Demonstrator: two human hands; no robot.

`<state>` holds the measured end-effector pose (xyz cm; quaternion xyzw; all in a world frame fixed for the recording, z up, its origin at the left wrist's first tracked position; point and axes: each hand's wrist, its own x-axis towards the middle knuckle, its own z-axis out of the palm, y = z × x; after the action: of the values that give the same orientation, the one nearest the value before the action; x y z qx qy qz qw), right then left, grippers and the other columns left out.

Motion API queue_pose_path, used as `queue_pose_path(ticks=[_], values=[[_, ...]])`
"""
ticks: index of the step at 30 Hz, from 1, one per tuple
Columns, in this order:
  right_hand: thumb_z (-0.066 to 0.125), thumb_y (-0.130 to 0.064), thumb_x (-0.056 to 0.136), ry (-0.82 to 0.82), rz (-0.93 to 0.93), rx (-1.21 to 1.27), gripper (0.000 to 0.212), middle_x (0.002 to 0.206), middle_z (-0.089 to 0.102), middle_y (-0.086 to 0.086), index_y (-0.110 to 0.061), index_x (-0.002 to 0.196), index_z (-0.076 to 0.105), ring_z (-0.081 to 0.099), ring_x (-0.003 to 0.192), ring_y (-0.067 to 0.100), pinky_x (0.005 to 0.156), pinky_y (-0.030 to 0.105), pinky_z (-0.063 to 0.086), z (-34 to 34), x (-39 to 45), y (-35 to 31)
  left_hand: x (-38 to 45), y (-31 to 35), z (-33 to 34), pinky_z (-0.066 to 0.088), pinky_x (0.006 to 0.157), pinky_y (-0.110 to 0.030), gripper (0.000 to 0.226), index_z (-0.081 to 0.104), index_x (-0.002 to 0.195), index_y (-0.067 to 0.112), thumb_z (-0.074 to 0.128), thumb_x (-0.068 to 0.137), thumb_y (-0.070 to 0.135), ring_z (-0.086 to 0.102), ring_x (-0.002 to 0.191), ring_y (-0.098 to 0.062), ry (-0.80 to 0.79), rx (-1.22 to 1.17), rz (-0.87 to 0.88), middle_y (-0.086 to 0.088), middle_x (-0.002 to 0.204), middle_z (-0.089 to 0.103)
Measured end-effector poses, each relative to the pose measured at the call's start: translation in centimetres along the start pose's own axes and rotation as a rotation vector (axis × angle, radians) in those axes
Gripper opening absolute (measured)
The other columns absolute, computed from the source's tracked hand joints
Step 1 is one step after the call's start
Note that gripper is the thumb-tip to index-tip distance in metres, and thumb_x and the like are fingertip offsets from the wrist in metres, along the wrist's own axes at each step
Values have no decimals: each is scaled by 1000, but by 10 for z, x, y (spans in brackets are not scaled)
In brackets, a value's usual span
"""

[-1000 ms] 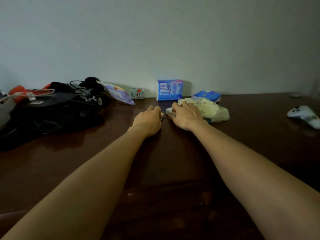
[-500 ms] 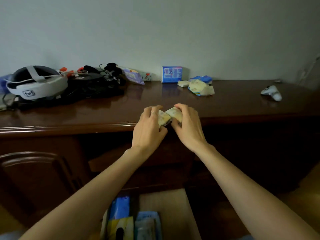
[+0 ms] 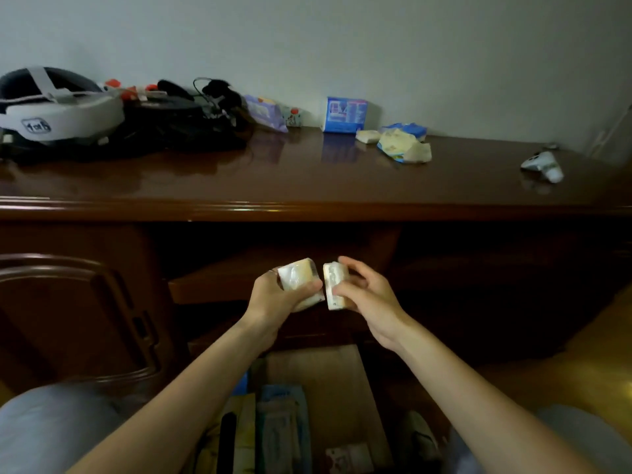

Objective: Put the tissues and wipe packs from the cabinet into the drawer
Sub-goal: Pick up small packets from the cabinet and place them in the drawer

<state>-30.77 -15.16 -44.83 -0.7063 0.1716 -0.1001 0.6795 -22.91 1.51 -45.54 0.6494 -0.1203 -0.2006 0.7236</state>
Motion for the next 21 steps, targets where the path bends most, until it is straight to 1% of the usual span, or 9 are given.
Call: queue_pose_path(ticks=[2, 4, 6, 7, 9, 12, 16, 19, 21], values=[[80, -10, 85, 20, 88, 45, 52, 119, 72, 5, -24, 132, 61, 71, 108, 18, 85, 32, 61, -4, 7, 18, 1, -20, -11, 56, 61, -23, 42, 63, 107, 12, 80, 79, 37, 74, 79, -17, 36, 111, -4, -6, 89, 76], [83, -21, 83, 31, 148, 51, 41, 112, 76, 8, -17, 121, 68, 73, 106, 22, 82, 34, 61, -6, 13, 32, -1, -41, -18, 54, 55, -25, 47, 60, 110, 13, 74, 82, 47, 73, 74, -18, 37, 145, -36, -8, 89, 75], [80, -37, 83, 26, 187, 61, 37, 108, 77, 7, -18, 114, 71, 76, 96, 17, 72, 31, 61, -3, 16, 44, -1, -61, -21, 57, 57, -32, 48, 52, 116, 16, 71, 85, 47, 73, 75, -19, 31, 103, -85, -7, 93, 73], [78, -43, 84, 11, 202, 67, 39, 107, 76, 6, -20, 114, 71, 76, 90, 14, 67, 31, 60, -1, 17, 50, 0, -69, -22, 60, 61, -37, 46, 50, 119, 19, 71, 86, 44, 74, 80, -20, 22, 60, -124, -7, 100, 72], [75, -47, 86, -30, 238, 55, 43, 109, 73, 7, -23, 120, 66, 76, 87, 14, 59, 31, 59, 0, 16, 66, 6, -84, -24, 61, 66, -39, 39, 50, 122, 20, 70, 90, 31, 73, 91, -22, 2, -32, -241, -8, 111, 68], [75, -35, 89, -20, 302, -31, 49, 114, 68, 7, -26, 132, 52, 76, 88, 18, 56, 30, 59, -14, 10, 99, 13, -115, -27, 60, 67, -38, 32, 53, 121, 14, 67, 92, 13, 72, 96, -27, -7, -72, -373, -12, 115, 67], [62, -15, 99, -64, 348, -400, 44, 123, 56, 4, -28, 134, 39, 68, 95, 20, 59, 28, 61, -45, 8, 153, 11, -172, -20, 61, 66, -40, 20, 59, 108, 13, 67, 91, 7, 72, 90, -25, -8, 56, -454, -12, 106, 70], [58, -11, 100, -100, 473, -563, 45, 129, 54, 7, -24, 138, 39, 67, 101, 26, 69, 40, 65, -61, 11, 196, 11, -221, -11, 60, 81, -47, 20, 63, 100, 21, 73, 86, 9, 69, 97, -25, -10, 191, -491, -8, 104, 71], [59, -13, 100, -150, 485, -704, 44, 133, 53, 6, -24, 139, 42, 65, 106, 29, 67, 38, 64, -64, 14, 224, 13, -251, -3, 58, 87, -44, 27, 63, 105, 19, 76, 84, 10, 67, 102, -24, -36, 277, -483, -6, 106, 70]])
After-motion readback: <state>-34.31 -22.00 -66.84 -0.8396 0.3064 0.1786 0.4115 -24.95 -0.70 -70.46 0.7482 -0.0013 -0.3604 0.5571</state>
